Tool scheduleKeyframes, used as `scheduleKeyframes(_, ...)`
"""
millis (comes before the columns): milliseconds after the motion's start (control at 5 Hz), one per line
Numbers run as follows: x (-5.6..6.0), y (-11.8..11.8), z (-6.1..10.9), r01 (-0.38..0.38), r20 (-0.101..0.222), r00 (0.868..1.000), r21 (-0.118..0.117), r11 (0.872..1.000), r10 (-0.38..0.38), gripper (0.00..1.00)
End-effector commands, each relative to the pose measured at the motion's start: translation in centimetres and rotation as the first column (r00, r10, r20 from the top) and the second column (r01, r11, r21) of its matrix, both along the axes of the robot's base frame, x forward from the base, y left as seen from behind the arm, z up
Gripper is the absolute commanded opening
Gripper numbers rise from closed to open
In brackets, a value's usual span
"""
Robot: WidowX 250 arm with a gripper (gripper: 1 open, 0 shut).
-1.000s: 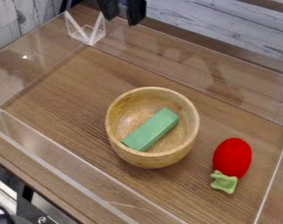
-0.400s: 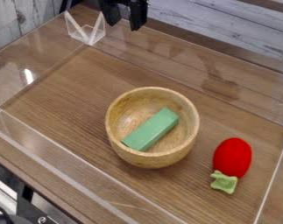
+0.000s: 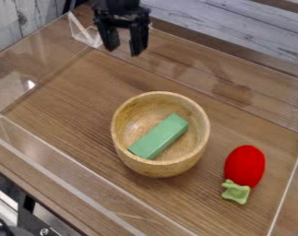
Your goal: Put the green block in the brown bowl
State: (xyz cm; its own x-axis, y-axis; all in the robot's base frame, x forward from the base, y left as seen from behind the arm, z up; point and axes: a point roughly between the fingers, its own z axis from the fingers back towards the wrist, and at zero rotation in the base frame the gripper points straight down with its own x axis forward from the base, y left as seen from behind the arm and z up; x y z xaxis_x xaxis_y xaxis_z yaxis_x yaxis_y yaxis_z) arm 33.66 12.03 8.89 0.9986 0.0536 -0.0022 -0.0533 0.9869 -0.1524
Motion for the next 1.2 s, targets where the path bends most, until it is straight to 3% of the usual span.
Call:
scheduleKeyframes(0, -0.9, -1.0, 3.5, 0.064, 0.076, 0.995, 0.039, 0.997, -0.067, 1.0)
scheduleKeyframes(400, -2.1, -1.0, 7.3, 0.093, 0.077, 0.993, 0.024, 0.995, -0.094, 1.0)
scheduleKeyframes(800, -3.4, -0.9, 6.0, 0.122, 0.017, 0.992, -0.022, 0.992, -0.121, 1.0)
scheduleKeyframes(1000, -4.3, -0.3, 4.5, 0.111, -0.008, 0.994, -0.041, 0.993, -0.112, 1.0)
